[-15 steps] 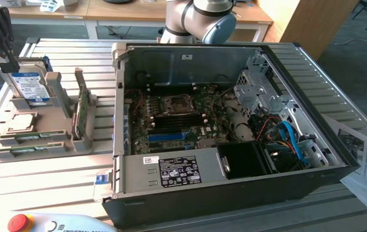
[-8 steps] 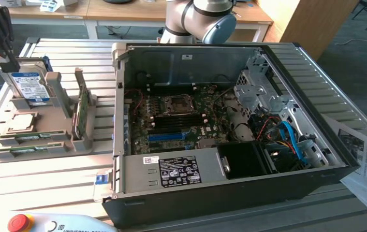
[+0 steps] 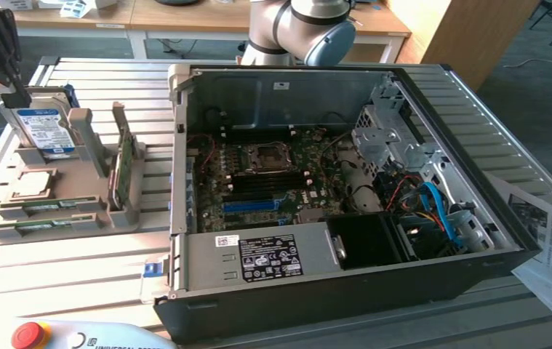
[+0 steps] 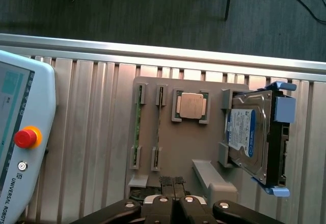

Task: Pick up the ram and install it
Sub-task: 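Pick up the ram and move it above insertion slot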

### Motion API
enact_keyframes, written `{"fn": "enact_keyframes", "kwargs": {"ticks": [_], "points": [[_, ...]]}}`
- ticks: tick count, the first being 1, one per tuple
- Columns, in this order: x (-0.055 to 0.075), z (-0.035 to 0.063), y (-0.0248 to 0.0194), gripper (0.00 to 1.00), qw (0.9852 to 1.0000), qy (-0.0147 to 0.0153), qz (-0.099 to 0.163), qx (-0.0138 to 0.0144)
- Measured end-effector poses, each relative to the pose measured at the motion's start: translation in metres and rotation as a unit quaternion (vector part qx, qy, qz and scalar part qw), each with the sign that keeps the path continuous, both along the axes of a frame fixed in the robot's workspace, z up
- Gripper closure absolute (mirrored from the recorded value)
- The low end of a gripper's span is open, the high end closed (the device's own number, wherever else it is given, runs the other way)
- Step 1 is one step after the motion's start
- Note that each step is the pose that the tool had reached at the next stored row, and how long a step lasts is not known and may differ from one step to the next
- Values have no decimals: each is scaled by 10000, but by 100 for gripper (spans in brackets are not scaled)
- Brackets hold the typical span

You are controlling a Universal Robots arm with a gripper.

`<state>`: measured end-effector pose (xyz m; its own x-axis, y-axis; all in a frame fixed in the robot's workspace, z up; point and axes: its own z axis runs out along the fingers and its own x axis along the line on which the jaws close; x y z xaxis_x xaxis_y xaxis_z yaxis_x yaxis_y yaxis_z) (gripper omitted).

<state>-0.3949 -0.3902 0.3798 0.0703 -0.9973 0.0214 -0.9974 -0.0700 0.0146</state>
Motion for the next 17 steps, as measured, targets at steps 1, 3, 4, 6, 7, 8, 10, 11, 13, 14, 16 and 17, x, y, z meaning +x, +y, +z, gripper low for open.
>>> {"fn": "enact_keyframes", "kwargs": {"ticks": [1,3,4,6,7,8,10,11,13,14,16,17], "points": [[0,0,0,89,10000,0,0,0],[0,0,0,89,10000,0,0,0],[0,1,0,89,10000,0,0,0],[0,0,0,89,10000,0,0,0],[0,1,0,89,10000,0,0,0],[0,0,0,83,10000,0,0,0],[0,0,0,77,10000,0,0,0],[0,1,0,77,10000,0,0,0],[0,0,0,70,10000,0,0,0],[0,0,0,70,10000,0,0,0],[0,0,0,70,10000,0,0,0],[0,0,0,70,10000,0,0,0]]}}
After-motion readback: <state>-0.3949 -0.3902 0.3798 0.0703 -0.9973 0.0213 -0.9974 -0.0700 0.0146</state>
